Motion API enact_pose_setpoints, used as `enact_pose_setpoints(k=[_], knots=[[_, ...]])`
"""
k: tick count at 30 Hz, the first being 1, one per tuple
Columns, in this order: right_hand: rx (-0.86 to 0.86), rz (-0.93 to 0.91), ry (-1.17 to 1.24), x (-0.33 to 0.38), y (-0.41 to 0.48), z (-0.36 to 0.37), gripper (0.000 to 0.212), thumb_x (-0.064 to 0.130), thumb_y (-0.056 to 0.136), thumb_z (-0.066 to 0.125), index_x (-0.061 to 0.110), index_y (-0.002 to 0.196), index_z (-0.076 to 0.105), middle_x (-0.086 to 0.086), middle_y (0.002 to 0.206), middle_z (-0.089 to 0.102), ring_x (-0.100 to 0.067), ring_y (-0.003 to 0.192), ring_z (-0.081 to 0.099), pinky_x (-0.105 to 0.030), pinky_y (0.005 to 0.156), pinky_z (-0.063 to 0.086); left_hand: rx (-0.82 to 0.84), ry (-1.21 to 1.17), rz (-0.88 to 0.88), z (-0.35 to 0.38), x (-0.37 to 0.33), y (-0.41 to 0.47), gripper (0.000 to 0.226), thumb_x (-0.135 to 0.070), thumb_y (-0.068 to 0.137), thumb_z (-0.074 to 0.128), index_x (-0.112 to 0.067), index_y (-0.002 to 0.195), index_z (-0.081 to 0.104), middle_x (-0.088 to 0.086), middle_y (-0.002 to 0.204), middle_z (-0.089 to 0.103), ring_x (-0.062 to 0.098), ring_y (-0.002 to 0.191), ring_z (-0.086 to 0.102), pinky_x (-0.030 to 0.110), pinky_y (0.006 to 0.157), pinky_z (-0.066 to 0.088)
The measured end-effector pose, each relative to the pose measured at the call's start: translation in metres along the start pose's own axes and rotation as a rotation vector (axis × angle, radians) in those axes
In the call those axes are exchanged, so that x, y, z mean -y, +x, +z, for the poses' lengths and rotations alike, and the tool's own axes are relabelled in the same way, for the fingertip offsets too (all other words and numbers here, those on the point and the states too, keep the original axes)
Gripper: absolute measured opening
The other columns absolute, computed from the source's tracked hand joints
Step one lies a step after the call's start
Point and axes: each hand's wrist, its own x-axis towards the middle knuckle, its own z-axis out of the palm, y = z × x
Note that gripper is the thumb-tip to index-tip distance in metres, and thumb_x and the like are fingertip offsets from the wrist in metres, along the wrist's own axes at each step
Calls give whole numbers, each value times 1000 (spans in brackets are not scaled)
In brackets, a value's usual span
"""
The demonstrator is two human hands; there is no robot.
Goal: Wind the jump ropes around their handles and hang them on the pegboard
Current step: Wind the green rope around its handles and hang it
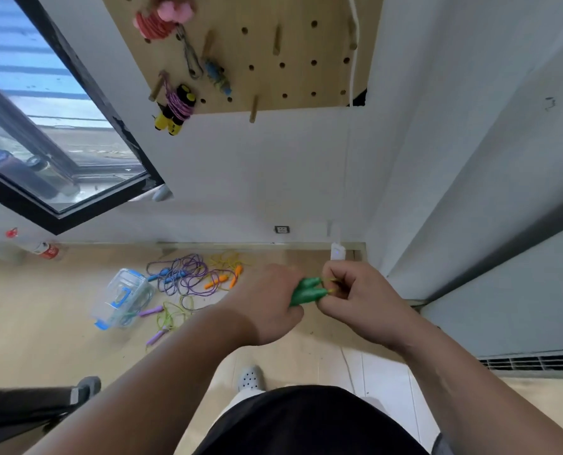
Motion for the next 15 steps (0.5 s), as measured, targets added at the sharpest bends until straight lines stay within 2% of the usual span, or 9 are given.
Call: enact_pose_setpoints(k=[1, 3, 5, 7, 9, 10, 12, 15], knots=[[0, -5, 46, 3, -2, -2, 24, 7, 76, 63, 12, 67, 42, 6, 62, 35, -10, 61, 33, -26, 56, 30, -37, -28, -14, 2, -3, 1, 15, -18, 86, 56, -23, 90, 43, -3, 87, 52, 26, 88, 53, 37, 73, 41], [-5, 22, 222, 8, -7, -9, 11, 16, 81, 55, 8, 74, 55, 1, 66, 42, -12, 63, 40, -25, 59, 40, -81, -177, -84, 4, -5, 1, 19, -11, 87, 55, -26, 92, 43, -6, 83, 51, 21, 79, 52, 36, 66, 38], [-39, 65, 342, 9, -12, -16, 26, 20, 97, 49, 5, 85, 65, -2, 67, 45, -12, 63, 44, -26, 61, 44, -116, -414, -185, 4, -6, -1, 20, -8, 84, 54, -25, 86, 46, -6, 75, 51, 16, 66, 48, 37, 61, 41], [-90, 79, 243, 6, -16, -21, 35, 24, 106, 45, 12, 84, 69, -1, 66, 46, -11, 60, 43, -29, 61, 43, -188, -852, -302, 3, -10, -5, 15, -6, 73, 53, -17, 83, 50, 2, 70, 51, 20, 61, 46, 40, 57, 41], [-112, 70, 117, 3, -19, -22, 34, 27, 105, 47, 20, 78, 68, 5, 62, 44, -10, 58, 41, -29, 59, 38, -248, -1356, -386, 1, -12, -6, 23, -2, 64, 50, -11, 84, 50, 8, 68, 47, 21, 56, 41, 34, 53, 33], [-109, 59, 73, 1, -21, -21, 33, 28, 104, 48, 21, 78, 66, 7, 60, 43, -9, 57, 39, -27, 57, 35, -250, -1536, -395, -2, -15, -6, 24, -1, 62, 49, -12, 84, 50, 9, 66, 43, 20, 53, 38, 30, 51, 30], [-83, 33, -23, 2, -24, -15, 32, 32, 103, 48, 24, 77, 64, 10, 59, 43, -6, 56, 39, -24, 55, 32, -229, -1727, -404, -8, -26, -6, 20, -4, 65, 48, -15, 81, 48, 4, 63, 36, 17, 49, 32, 24, 47, 26], [-35, 2, -83, 8, -32, 2, 32, 33, 102, 49, 24, 75, 61, 12, 58, 46, -5, 56, 42, -24, 54, 33, -228, -1843, -418, -8, -38, -3, 15, -10, 74, 53, -20, 75, 43, -2, 60, 29, 11, 45, 26, 20, 43, 19]])
